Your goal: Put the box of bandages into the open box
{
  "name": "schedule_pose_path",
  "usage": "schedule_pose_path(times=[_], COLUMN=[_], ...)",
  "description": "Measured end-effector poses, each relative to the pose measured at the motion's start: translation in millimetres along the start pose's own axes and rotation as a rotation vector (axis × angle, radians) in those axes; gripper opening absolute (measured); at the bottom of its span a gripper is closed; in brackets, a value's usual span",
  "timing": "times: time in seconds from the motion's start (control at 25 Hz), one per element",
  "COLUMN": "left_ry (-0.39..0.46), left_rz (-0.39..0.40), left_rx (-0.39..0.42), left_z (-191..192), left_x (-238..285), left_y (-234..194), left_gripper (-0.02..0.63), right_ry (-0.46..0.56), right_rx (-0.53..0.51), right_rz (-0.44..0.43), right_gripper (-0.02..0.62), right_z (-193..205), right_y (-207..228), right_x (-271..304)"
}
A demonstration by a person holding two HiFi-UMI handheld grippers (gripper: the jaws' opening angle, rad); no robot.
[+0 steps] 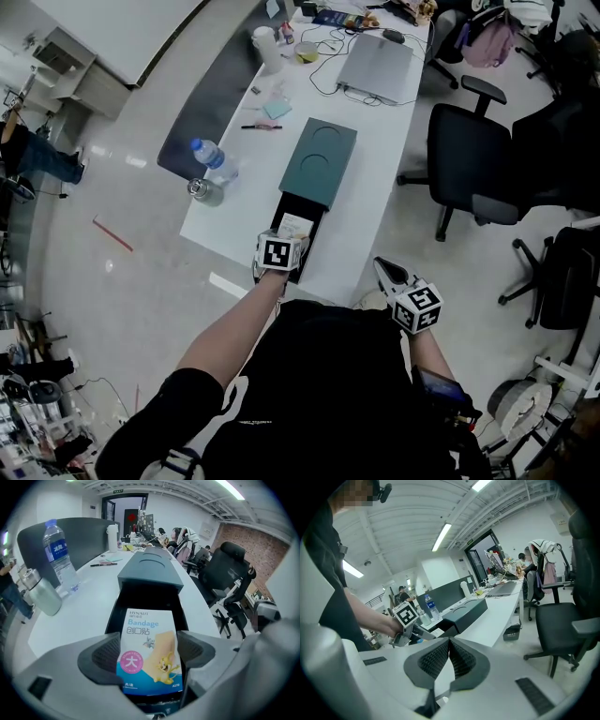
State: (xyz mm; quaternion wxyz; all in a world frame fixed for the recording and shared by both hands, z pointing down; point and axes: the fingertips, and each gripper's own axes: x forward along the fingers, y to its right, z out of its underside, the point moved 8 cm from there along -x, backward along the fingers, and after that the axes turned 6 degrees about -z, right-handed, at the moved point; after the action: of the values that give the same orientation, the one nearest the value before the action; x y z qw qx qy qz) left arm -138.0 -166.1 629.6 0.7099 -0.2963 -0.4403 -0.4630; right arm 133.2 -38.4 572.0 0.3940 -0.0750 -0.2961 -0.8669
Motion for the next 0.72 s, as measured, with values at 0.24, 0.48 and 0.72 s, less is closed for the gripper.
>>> schedule_pose_path(times=[0.24,0.48,0.72], left_ry=[-0.034,0.006,0.058], left_rz=[-0.017,-0.003,0.034], left_rx=[0.005,0.007,-0.006], left_z=[5.4,6.4,8.9], left_x=[3.5,4.8,-2.5], left_y=[1.0,0.1,0.2], left_gripper=[0.380,0.382,0.382], right_ry=[0.001,-0.004,-0.010], right_rx=[0.008,0.007,-0.001], right_rz=[0.007,0.010,0.003], right_gripper=[0.026,0.026,0.026], right_z=[2.3,6.2,8.6], right_y=[-0.3,-4.1,-12.3], right_x=[-3.6,-3.9,-1.6])
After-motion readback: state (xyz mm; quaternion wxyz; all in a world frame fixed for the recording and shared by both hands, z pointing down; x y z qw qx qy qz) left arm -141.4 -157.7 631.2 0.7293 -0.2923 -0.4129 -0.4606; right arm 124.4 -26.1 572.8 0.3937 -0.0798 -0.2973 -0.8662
